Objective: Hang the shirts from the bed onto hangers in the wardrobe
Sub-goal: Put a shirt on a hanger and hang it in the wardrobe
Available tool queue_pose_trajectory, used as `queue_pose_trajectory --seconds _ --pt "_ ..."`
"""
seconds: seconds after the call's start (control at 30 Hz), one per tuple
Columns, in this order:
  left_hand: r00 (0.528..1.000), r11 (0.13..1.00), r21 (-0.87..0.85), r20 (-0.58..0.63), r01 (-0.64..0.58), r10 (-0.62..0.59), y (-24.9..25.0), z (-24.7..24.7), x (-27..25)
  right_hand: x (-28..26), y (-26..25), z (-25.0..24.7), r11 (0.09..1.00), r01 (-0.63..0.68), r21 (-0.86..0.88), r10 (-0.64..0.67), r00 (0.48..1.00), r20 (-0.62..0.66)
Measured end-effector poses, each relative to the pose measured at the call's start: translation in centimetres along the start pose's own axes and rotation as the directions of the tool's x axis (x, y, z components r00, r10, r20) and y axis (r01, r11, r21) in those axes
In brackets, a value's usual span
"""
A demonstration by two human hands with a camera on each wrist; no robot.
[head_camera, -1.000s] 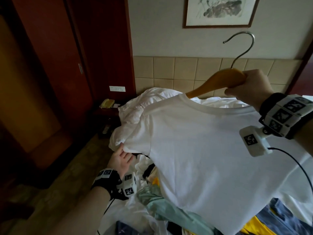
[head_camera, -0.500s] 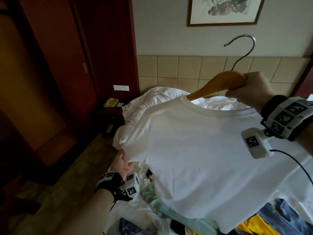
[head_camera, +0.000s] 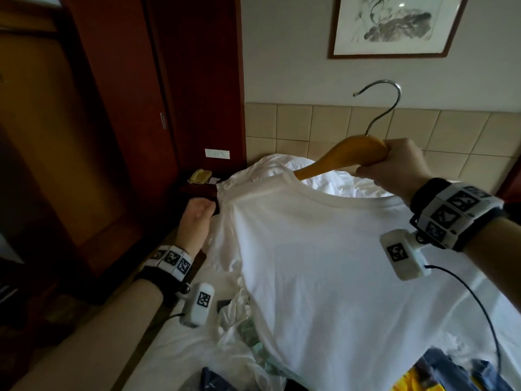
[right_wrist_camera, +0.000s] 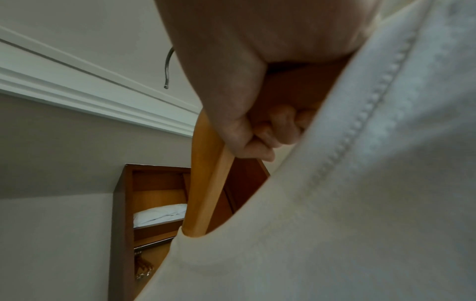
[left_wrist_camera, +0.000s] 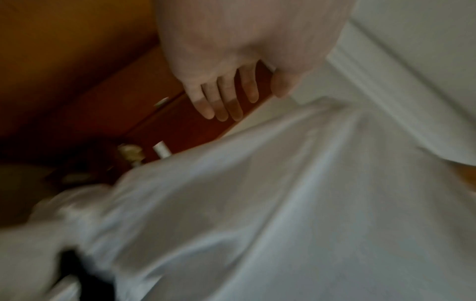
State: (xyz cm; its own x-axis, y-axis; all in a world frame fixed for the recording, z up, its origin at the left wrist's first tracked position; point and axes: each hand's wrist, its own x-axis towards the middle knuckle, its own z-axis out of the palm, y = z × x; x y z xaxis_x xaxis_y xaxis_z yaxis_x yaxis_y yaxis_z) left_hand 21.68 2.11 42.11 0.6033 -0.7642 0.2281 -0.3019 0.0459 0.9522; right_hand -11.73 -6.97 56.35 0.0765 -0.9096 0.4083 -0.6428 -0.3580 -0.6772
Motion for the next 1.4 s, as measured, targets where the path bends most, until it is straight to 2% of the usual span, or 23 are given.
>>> queue_pose_trajectory --seconds 0.07,0.13,0.17,0.23,0.33,0.43,0.5,0.57,0.67,0.73,0.83,1.03,1.13,1.23,1.4 --pt "0.976 0.972 0.086 0.01 -0.218 0.218 4.5 -1.1 -0.2 0.1 -1.3 1.0 0.999 0.037 0.012 -0.037 0.999 0.034" --pt "0.917 0.891 0.225 0.024 -0.394 0.399 8.5 -2.0 -0.4 0.3 -2.8 2.1 0.996 0.078 0.033 -0.08 0.993 0.083" --pt "0.893 0.847 0.292 0.062 -0.444 0.446 10.1 -2.4 -0.4 0.3 -3.7 2.7 0.994 0.102 0.043 -0.106 0.988 0.109" --pt "0.875 0.779 0.404 0.157 -0.48 0.458 12.4 -3.2 -0.6 0.5 -5.6 4.3 0.986 0.145 0.086 -0.158 0.973 0.167" --pt "0.897 0.735 0.514 0.229 -0.441 0.378 14.3 -4.7 -1.5 0.0 -9.1 7.2 0.968 0.201 0.15 -0.234 0.939 0.252" --pt "0.918 0.674 0.628 0.208 -0.389 0.337 15.3 -6.8 -2.9 -1.9 -13.4 9.9 0.94 0.27 0.209 -0.326 0.89 0.317" --pt "0.934 0.621 0.715 0.131 -0.321 0.331 15.4 -8.5 -3.9 -3.6 -16.6 11.5 0.914 0.305 0.27 -0.385 0.86 0.334" --pt "0.94 0.617 0.754 0.002 -0.225 0.341 15.0 -10.9 -4.7 -5.4 -19.8 13.0 0.891 0.343 0.299 -0.437 0.828 0.352" --pt "0.905 0.64 0.761 -0.19 -0.109 0.38 14.7 -15.8 -5.8 -8.5 -24.5 14.8 0.859 0.368 0.356 -0.495 0.777 0.39" --pt "0.875 0.649 0.759 -0.272 -0.062 0.401 14.8 -19.5 -6.9 -10.9 -27.4 15.9 0.824 0.399 0.403 -0.55 0.736 0.396" --pt "0.869 0.664 0.748 -0.323 -0.007 0.374 14.4 -25.7 -8.9 -14.6 -31.8 17.5 0.764 0.453 0.46 -0.638 0.636 0.433" --pt "0.836 0.732 0.665 -0.48 0.148 0.267 12.0 -41.9 -14.2 -23.5 -41.4 21.8 0.601 0.614 0.512 -0.786 0.336 0.519" --pt "0.779 0.745 0.622 -0.583 0.243 0.232 10.4 -50.9 -17.6 -28.3 -45.1 25.1 0.536 0.662 0.523 -0.813 0.238 0.532" --pt "0.726 0.739 0.571 -0.668 0.357 0.165 9.0 -58.8 -21.9 -33.1 -48.4 28.0 0.486 0.63 0.606 -0.842 0.151 0.518" --pt "0.608 0.707 0.498 -0.784 0.502 0.121 8.0 -70.2 -29.1 -39.8 -54.1 32.4 0.367 0.673 0.642 -0.845 -0.047 0.533"
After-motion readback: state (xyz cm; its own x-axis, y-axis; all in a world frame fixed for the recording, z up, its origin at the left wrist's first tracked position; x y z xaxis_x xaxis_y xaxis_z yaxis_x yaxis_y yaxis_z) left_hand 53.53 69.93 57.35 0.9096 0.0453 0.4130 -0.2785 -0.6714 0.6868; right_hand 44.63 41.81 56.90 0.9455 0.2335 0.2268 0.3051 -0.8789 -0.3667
